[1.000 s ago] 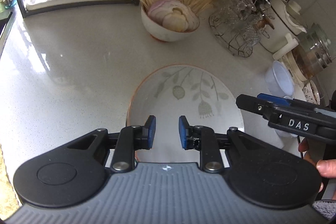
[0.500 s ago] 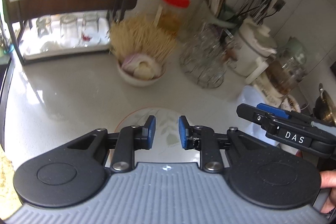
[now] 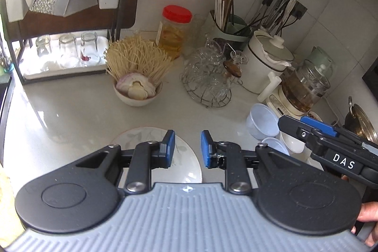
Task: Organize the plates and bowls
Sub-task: 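Move both grippers to the rim of the pale blue plastic bowl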
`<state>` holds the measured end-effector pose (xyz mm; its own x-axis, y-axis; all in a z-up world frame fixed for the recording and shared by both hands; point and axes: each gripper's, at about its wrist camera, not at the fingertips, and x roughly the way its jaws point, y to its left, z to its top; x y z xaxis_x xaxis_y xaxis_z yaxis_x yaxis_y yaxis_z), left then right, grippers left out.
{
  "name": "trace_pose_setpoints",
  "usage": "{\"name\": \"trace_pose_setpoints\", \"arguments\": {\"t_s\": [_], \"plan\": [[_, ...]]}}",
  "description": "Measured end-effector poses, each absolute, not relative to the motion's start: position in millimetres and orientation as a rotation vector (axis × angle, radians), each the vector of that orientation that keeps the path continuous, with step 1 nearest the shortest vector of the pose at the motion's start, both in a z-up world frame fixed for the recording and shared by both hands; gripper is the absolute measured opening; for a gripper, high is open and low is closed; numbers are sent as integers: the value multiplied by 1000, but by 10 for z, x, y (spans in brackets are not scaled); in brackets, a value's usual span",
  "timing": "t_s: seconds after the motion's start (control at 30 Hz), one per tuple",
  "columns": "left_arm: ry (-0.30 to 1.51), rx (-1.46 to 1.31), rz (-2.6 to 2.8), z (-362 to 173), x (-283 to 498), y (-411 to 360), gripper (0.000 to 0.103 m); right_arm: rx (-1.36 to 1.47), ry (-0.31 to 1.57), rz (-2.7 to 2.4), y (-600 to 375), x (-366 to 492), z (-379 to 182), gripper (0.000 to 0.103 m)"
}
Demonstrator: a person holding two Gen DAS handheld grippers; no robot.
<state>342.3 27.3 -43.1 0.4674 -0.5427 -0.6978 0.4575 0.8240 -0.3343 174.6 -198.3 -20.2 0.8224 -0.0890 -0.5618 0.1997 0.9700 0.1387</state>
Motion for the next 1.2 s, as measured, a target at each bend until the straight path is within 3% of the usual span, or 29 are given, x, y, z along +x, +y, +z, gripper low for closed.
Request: {"name": "trace_pose_setpoints", "arguments": {"t_s": [0.87,1.2], "plan": [[988,-123,-552,-893,2827,-985,28,281,672,-216,-3246,1134,-674,64],[1015,-108,-591,-1296,2903,-1523,48,387,745,-339,-3775,1049,-1129,64]]}}
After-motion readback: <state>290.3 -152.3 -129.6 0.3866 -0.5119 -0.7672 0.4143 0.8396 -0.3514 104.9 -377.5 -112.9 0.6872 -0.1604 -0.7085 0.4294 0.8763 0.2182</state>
